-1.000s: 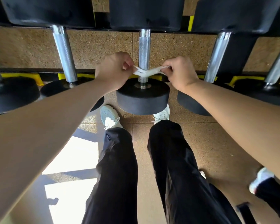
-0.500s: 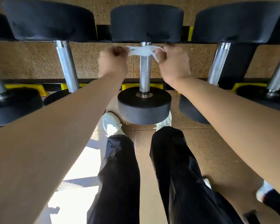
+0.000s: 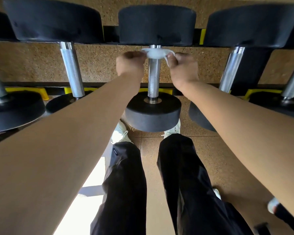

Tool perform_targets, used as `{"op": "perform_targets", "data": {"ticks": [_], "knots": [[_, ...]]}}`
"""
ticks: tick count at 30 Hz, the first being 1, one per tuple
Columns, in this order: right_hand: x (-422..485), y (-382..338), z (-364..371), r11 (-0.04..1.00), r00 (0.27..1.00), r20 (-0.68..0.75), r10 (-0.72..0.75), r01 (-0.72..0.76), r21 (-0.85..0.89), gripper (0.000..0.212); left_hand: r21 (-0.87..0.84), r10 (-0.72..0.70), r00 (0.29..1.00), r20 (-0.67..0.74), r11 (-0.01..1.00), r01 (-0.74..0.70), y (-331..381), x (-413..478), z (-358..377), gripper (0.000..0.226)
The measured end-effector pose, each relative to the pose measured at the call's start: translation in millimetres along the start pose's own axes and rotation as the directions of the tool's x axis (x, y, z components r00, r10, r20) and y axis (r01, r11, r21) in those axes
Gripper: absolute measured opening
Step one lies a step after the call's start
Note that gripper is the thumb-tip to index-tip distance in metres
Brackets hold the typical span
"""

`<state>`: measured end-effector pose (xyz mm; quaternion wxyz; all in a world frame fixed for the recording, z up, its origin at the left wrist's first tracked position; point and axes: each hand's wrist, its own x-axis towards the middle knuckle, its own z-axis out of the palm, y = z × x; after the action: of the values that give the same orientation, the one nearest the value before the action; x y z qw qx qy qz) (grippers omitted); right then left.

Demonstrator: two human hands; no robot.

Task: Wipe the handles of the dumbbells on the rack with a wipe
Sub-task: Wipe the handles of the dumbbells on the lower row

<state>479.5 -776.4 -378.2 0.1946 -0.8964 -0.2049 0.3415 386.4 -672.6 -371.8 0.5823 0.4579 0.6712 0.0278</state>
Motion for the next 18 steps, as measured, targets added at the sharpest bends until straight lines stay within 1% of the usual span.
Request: {"op": "perform_targets", "data": {"ticks": [2, 3, 4, 6, 8, 10, 12, 14, 15, 16, 18], "knots": [[3.5, 3.9, -0.5, 0.994, 0.995, 0.006, 0.102, -0.102, 0.04, 0.037, 0.032, 0.118, 0.992, 0.044, 0.992, -0.119, 1.9, -4.2, 0.4, 0.008], [3.9, 3.4, -0.3, 0.988, 0.99, 0.015, 0.139, -0.14, 0.059, 0.035, 0.048, 0.168, 0.984, 0.067, 0.984, -0.171, 0.6, -4.6, -2.5, 0.01], [4.4, 2.8, 1.2, 0.987, 0.989, 0.021, 0.143, -0.144, 0.07, 0.035, 0.076, 0.193, 0.977, 0.09, 0.977, -0.2, -2.0, -4.0, -7.4, 0.012], [2.1, 1.1, 3.4, 0.995, 0.998, 0.028, 0.052, -0.054, 0.081, 0.039, 0.151, 0.174, 0.979, 0.106, 0.97, -0.188, -9.9, 1.2, -19.2, 0.015], [-3.9, 0.8, 0.3, 0.993, 0.996, 0.044, -0.08, 0.076, 0.096, 0.041, 0.207, 0.099, 0.992, 0.079, 0.972, -0.114, -17.6, 7.7, -28.4, 0.018], [-7.3, 9.8, -4.2, 0.987, 0.985, 0.077, -0.157, 0.153, 0.053, 0.04, 0.24, 0.073, 0.995, 0.074, 0.967, -0.089, -20.7, 8.8, -29.2, 0.017], [-7.9, 25.9, -7.4, 0.991, 0.985, 0.106, -0.134, 0.135, 0.0, 0.041, 0.247, 0.111, 0.986, 0.127, 0.959, -0.14, -20.8, 5.8, -25.9, 0.01], [-8.4, 38.5, -9.8, 0.996, 0.989, 0.128, -0.067, 0.074, -0.043, 0.041, 0.276, 0.167, 0.966, 0.198, 0.936, -0.219, -20.0, 1.2, -24.9, 0.01], [-10.9, 40.3, -10.0, 0.996, 0.987, 0.154, -0.053, 0.063, -0.059, 0.039, 0.293, 0.181, 0.961, 0.209, 0.926, -0.239, -21.1, 0.6, -26.9, 0.01], [-14.6, 39.3, -9.1, 0.996, 0.98, 0.189, -0.059, 0.072, -0.057, 0.037, 0.305, 0.177, 0.964, 0.201, 0.924, -0.233, -23.4, 1.3, -29.6, 0.01], [-25.2, 32.9, -6.2, 0.989, 0.953, 0.269, -0.138, 0.149, -0.021, 0.035, 0.332, 0.114, 0.985, 0.132, 0.931, -0.152, -34.0, 5.6, -38.0, 0.012]]}}
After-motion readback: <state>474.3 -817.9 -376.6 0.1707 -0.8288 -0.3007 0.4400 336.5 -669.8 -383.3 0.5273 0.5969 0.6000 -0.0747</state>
